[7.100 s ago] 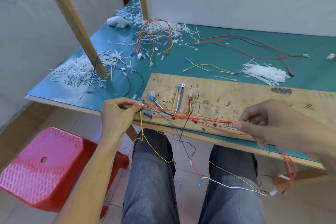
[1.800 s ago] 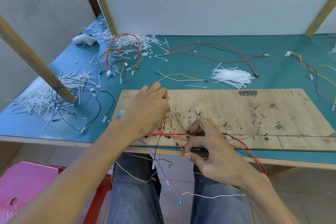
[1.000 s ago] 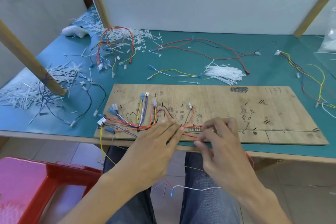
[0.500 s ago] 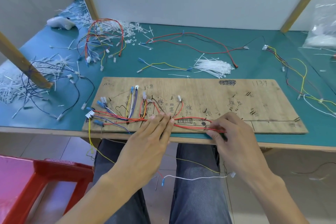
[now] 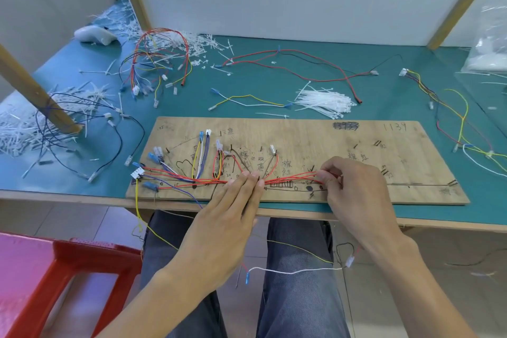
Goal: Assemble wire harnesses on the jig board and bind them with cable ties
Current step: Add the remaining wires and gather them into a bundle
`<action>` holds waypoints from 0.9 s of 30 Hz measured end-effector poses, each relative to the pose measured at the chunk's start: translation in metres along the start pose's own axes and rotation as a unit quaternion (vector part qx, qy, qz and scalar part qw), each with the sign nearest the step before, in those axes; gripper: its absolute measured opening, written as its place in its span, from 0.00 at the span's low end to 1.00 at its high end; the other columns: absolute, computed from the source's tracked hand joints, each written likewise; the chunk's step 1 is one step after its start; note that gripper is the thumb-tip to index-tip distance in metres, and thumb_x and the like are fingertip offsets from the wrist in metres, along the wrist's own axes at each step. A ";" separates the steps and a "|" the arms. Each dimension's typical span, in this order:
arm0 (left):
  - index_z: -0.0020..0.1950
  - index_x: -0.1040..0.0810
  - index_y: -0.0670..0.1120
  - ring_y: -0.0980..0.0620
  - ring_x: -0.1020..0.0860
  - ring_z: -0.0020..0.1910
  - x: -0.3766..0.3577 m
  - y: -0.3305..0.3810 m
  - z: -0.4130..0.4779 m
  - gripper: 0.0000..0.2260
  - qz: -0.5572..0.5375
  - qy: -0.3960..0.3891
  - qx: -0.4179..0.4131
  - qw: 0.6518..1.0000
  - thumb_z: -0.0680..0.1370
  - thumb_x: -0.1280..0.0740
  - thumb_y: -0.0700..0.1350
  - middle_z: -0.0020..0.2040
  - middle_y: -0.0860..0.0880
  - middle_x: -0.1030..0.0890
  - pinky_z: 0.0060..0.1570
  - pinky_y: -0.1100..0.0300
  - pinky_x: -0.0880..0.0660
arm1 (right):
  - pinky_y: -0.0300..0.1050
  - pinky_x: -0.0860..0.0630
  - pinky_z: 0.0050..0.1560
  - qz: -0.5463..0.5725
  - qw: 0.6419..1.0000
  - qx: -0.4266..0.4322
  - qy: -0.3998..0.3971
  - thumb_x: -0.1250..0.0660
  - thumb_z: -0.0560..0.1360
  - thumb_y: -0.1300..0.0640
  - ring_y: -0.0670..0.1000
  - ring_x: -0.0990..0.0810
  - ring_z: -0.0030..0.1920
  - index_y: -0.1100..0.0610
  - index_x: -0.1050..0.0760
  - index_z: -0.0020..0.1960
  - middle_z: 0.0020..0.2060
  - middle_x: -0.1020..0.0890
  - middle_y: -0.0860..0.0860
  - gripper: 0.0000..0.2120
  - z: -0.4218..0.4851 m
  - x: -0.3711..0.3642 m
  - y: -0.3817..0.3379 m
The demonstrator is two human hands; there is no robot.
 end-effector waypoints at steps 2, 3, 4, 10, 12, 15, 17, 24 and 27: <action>0.84 0.44 0.38 0.41 0.42 0.83 -0.001 0.000 -0.001 0.30 -0.013 0.001 0.004 1.000 0.85 0.38 0.46 0.84 0.40 0.41 0.77 0.44 0.34 | 0.53 0.23 0.42 -0.010 1.000 0.011 0.020 0.30 0.82 0.52 0.55 0.20 0.41 0.49 0.16 0.49 0.39 0.18 0.47 0.05 -0.003 0.000 -0.001; 0.84 0.44 0.38 0.42 0.41 0.83 -0.002 -0.001 -0.001 0.31 -0.023 0.000 0.008 1.000 0.84 0.36 0.46 0.84 0.41 0.41 0.77 0.44 0.33 | 0.53 0.23 0.42 -0.017 0.999 0.016 0.027 0.29 0.81 0.51 0.54 0.20 0.41 0.50 0.14 0.50 0.39 0.19 0.47 0.06 -0.005 0.000 -0.001; 0.84 0.43 0.39 0.43 0.41 0.83 -0.002 -0.001 -0.001 0.32 -0.033 -0.002 0.013 0.999 0.83 0.34 0.46 0.84 0.41 0.40 0.77 0.45 0.33 | 0.53 0.23 0.41 -0.023 0.999 0.020 0.032 0.29 0.81 0.51 0.54 0.21 0.40 0.50 0.13 0.51 0.38 0.19 0.47 0.06 -0.008 0.000 0.000; 0.84 0.44 0.42 0.46 0.43 0.84 -0.005 0.002 0.001 0.37 -0.046 -0.018 0.037 0.998 0.79 0.29 0.44 0.84 0.44 0.40 0.80 0.49 0.42 | 0.49 0.26 0.33 -0.043 0.997 0.016 0.061 0.25 0.78 0.54 0.52 0.23 0.35 0.51 0.11 0.47 0.37 0.21 0.44 0.04 -0.025 0.003 0.006; 0.84 0.42 0.42 0.46 0.43 0.83 -0.003 0.003 0.002 0.36 -0.042 -0.018 0.043 0.998 0.80 0.29 0.44 0.83 0.44 0.39 0.80 0.49 0.41 | 0.48 0.27 0.32 -0.068 0.995 0.012 0.067 0.25 0.78 0.55 0.54 0.23 0.35 0.52 0.11 0.46 0.37 0.20 0.45 0.05 -0.027 0.003 0.004; 0.83 0.38 0.42 0.47 0.39 0.82 0.002 0.007 0.003 0.33 -0.034 -0.011 0.053 0.998 0.81 0.30 0.46 0.82 0.45 0.35 0.80 0.51 0.40 | 0.49 0.27 0.30 -0.117 0.992 0.014 0.040 0.25 0.77 0.58 0.55 0.24 0.36 0.53 0.12 0.43 0.38 0.21 0.47 0.05 -0.032 0.004 -0.002; 0.82 0.36 0.42 0.47 0.37 0.81 0.005 0.009 0.005 0.30 -0.025 0.003 0.058 0.998 0.83 0.33 0.51 0.81 0.45 0.33 0.80 0.51 0.43 | 0.49 0.28 0.28 -0.157 0.987 0.035 -0.005 0.22 0.72 0.63 0.55 0.26 0.40 0.53 0.14 0.41 0.39 0.23 0.48 0.06 -0.036 0.006 -0.004; 0.82 0.36 0.42 0.47 0.37 0.82 0.010 0.009 0.005 0.29 -0.034 0.001 0.059 0.998 0.83 0.37 0.52 0.81 0.45 0.33 0.80 0.51 0.39 | 0.51 0.27 0.33 -0.215 0.970 0.112 0.000 0.17 0.64 0.65 0.63 0.26 0.49 0.60 0.15 0.49 0.48 0.20 0.56 0.15 -0.046 0.010 -0.009; 0.81 0.33 0.42 0.47 0.35 0.80 0.013 0.011 0.007 0.29 -0.046 0.004 0.071 0.996 0.81 0.36 0.50 0.79 0.45 0.30 0.79 0.51 0.38 | 0.64 0.20 0.49 -0.173 0.978 0.111 0.027 0.23 0.72 0.59 0.65 0.25 0.59 0.62 0.19 0.64 0.62 0.21 0.58 0.22 -0.046 0.002 -0.016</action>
Point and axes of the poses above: each hand's wrist, its own z-axis towards the middle knuckle, its own x-axis out of the back of the hand, y = z × x, the point moved 3 cm from there along z, towards the middle knuckle
